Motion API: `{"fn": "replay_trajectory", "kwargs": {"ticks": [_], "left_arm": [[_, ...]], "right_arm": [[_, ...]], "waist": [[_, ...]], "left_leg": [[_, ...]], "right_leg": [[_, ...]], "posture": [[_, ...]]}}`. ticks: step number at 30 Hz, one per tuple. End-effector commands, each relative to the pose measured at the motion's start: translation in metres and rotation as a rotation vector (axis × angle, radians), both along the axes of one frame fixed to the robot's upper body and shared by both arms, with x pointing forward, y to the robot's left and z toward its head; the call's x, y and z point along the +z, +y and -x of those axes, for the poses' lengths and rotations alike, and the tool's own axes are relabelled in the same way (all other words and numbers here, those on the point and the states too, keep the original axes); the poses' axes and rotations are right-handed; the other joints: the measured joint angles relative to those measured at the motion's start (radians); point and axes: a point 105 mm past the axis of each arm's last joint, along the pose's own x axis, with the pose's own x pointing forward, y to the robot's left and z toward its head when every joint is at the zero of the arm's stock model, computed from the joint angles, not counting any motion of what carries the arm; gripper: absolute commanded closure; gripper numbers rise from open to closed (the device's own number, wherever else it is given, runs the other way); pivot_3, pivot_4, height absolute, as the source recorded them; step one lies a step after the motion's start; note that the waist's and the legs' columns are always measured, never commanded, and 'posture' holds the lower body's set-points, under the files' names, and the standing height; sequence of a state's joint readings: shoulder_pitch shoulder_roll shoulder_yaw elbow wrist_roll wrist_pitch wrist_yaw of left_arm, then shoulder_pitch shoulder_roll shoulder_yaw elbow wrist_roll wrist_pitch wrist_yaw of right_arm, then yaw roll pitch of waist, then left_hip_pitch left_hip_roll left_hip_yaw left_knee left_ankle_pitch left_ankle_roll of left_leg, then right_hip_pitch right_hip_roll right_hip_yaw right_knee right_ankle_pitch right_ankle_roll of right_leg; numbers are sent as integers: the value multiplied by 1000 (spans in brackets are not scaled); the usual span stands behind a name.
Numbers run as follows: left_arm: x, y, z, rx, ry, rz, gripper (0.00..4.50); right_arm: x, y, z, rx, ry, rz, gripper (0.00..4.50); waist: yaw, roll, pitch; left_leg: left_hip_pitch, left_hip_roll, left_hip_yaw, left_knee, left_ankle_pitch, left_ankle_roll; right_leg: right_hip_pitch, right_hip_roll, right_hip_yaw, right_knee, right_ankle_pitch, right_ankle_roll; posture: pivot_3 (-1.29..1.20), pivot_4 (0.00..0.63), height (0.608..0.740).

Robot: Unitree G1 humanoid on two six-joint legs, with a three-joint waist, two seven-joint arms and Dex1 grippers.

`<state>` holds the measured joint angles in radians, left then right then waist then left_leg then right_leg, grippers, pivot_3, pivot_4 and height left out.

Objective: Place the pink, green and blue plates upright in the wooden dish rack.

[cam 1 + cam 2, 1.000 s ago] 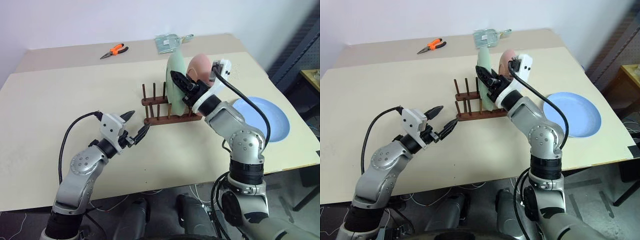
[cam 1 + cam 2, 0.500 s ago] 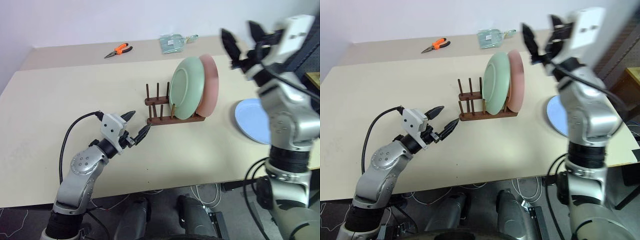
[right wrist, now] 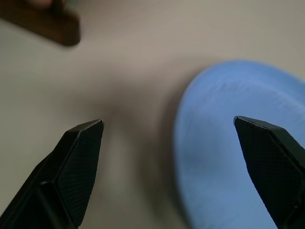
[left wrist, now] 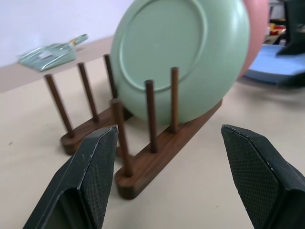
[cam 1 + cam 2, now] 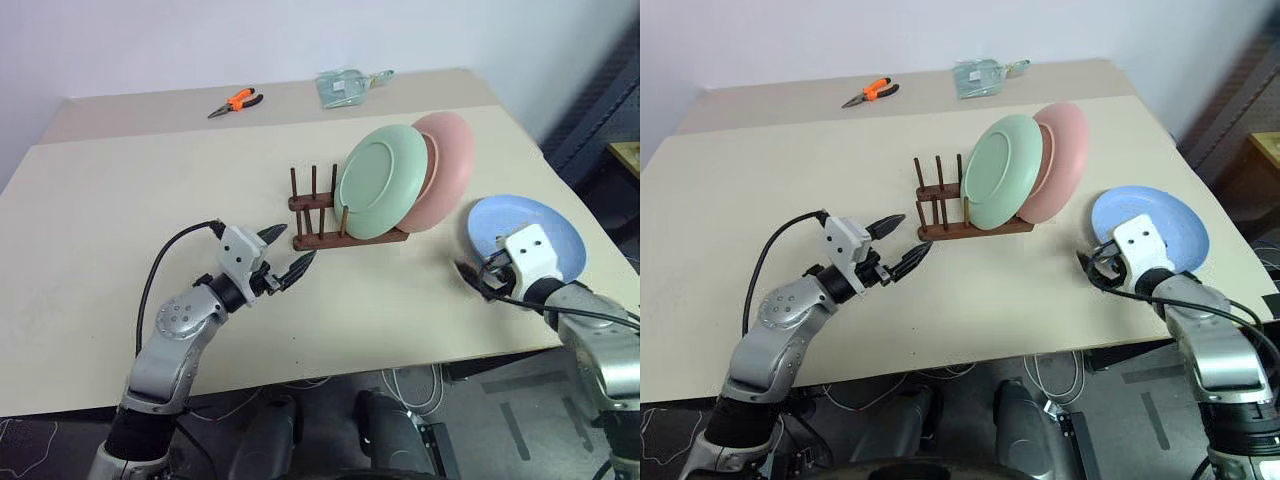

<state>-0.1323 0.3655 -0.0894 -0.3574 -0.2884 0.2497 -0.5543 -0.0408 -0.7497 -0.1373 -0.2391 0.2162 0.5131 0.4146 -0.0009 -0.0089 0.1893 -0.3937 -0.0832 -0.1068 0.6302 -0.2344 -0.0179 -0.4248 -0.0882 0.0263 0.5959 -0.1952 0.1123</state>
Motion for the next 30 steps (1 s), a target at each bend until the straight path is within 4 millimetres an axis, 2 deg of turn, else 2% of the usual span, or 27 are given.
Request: {"fn": "replay_trajectory", "kwargs": {"ticks": [1, 4, 10, 11, 15, 20, 22, 23, 25, 26, 28, 29, 30], "left_arm": [[10, -3, 1, -16, -53, -1, 942], [11, -3, 1, -15, -57, 0, 942], [12, -2, 2, -8, -59, -3, 942], [12, -2, 1, -7, -59, -3, 942], [12, -1, 0, 1, -62, -3, 942], [14, 10, -9, 51, -83, -14, 942], [15, 18, -14, 100, -108, -23, 942], [18, 28, -21, 162, -139, -34, 942], [21, 44, -30, 254, -181, -40, 942], [22, 49, -33, 282, -193, -37, 942], [20, 65, -36, 335, -194, -45, 942], [19, 69, -36, 345, -193, -49, 942], [15, 72, -33, 333, -182, -56, 942]], "right_arm": [[1, -7, -5, -50, -29, 50, 282], [-3, -11, -8, -76, -19, 48, 1264], [6, -16, -15, -107, -53, 87, 4359], [9, -18, -16, -117, -65, 99, 4479], [31, -21, -20, -124, -144, 158, 4479], [93, -12, -25, -75, -341, 191, 4479], [136, -9, -26, -73, -496, 210, 4479], [171, 0, -25, -50, -623, 181, 4479], [218, 19, -17, 22, -789, 79, 4479], [232, 28, -13, 63, -833, 25, 4479], [260, 75, 2, 319, -850, -347, 4479], [266, 91, 9, 414, -834, -445, 4479], [276, 114, 21, 553, -805, -653, 4479]], "waist": [[3, 0, 0], [9, 0, 0], [11, 0, 0], [12, 0, 0], [12, 0, 0], [11, 0, 0], [8, 0, 0], [6, 0, 0], [4, 1, 1], [5, 1, 1], [2, 0, 1], [-2, 0, 1], [-4, -1, 0]], "left_leg": [[0, 0, 0, 0, 0, 0], [0, 0, 0, 0, 0, 0], [0, 0, 0, 0, 0, 0], [0, 0, 0, 0, 0, 0], [0, 0, 0, 0, 0, 0], [0, 0, 0, 0, 0, 0], [0, 0, 0, 0, 0, 0], [0, 0, 0, 0, 0, 0], [0, 0, 0, 0, 0, 0], [0, 0, 0, 0, 0, 0], [0, 1, -1, -1, 0, 0], [0, 2, -2, -2, 0, 0], [0, 3, -2, -2, 0, 0]], "right_leg": [[0, 0, 0, 0, 0, 0], [0, 0, 0, 0, 1, -1], [0, 0, 0, 0, 1, -1], [0, 0, 0, 0, 1, -1], [0, 0, 0, 0, 1, -2], [0, 0, 0, 0, 2, -2], [0, 0, 0, 0, 2, -2], [0, 0, 0, 0, 2, -2], [0, 0, 0, 0, 2, -2], [-1, 0, 0, 0, 2, -2], [0, 1, -2, 0, 4, 1], [-1, 2, -2, 0, 4, 1], [-1, 3, -2, 0, 4, 1]], "posture": [[0, 150, 739], [0, 150, 739], [0, 150, 739], [0, 150, 739], [0, 150, 739], [0, 150, 739], [0, 150, 739], [0, 150, 739], [0, 150, 739], [0, 150, 739], [0, 150, 739], [0, 150, 739], [0, 150, 739]]}}
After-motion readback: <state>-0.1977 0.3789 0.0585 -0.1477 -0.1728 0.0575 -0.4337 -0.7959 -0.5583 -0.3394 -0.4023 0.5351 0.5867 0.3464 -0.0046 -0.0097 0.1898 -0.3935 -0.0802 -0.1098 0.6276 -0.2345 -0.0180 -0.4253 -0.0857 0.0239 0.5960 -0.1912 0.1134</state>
